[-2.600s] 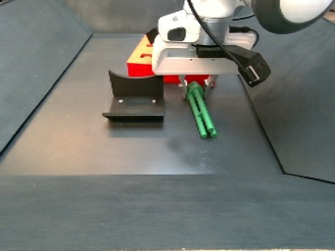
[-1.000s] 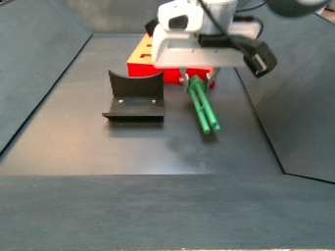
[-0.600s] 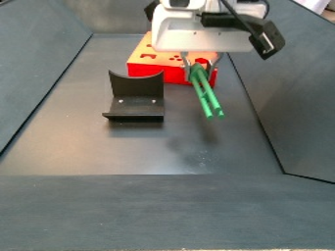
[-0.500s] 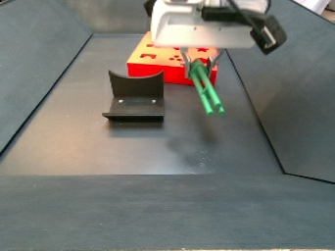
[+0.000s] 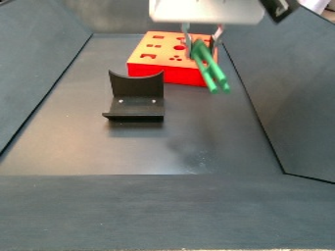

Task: Pick up the 3 prong object. Move up. Place the 3 prong object on the fixture. Regrasp the 3 prong object. Move to above the board. Insert the 3 prong object.
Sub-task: Place the 3 prong object on the fixture.

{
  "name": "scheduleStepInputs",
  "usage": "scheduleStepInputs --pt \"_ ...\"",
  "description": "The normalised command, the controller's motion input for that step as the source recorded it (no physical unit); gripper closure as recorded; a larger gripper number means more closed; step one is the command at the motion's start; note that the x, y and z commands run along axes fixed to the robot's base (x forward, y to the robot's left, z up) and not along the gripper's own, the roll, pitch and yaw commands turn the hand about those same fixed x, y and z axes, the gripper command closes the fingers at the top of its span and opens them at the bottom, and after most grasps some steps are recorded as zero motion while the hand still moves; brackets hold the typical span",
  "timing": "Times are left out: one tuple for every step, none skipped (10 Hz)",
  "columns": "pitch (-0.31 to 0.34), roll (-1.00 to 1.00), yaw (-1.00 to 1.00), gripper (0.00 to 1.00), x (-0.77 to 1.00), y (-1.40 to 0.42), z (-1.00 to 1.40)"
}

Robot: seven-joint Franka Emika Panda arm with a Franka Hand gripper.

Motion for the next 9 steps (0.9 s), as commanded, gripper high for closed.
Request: scheduleStepInputs --pt "0.033 -0.12 0.01 1.00 -0.03 -0.01 0.96" --pt "0.038 -0.13 0.00 1.00 -0.02 0.00 0.75" --pt "0.045 -0.14 -0.02 1.00 -0.01 0.00 0.60" --pt "0.054 -0.14 -0.02 1.00 0.00 0.00 0.40" --pt "0.063 -0.15 -0.03 1.00 0.00 0.00 0.30" --pt "0.244 0.52 -0.38 1.00 1.00 0.25 0.32" --pt "0.240 0.52 -0.38 1.00 1.00 0.25 0.28" --pt "0.271 0.43 -0.22 1.00 1.00 0.20 0.22" --pt "0.247 0.33 -0.11 1.00 1.00 0.17 0.18"
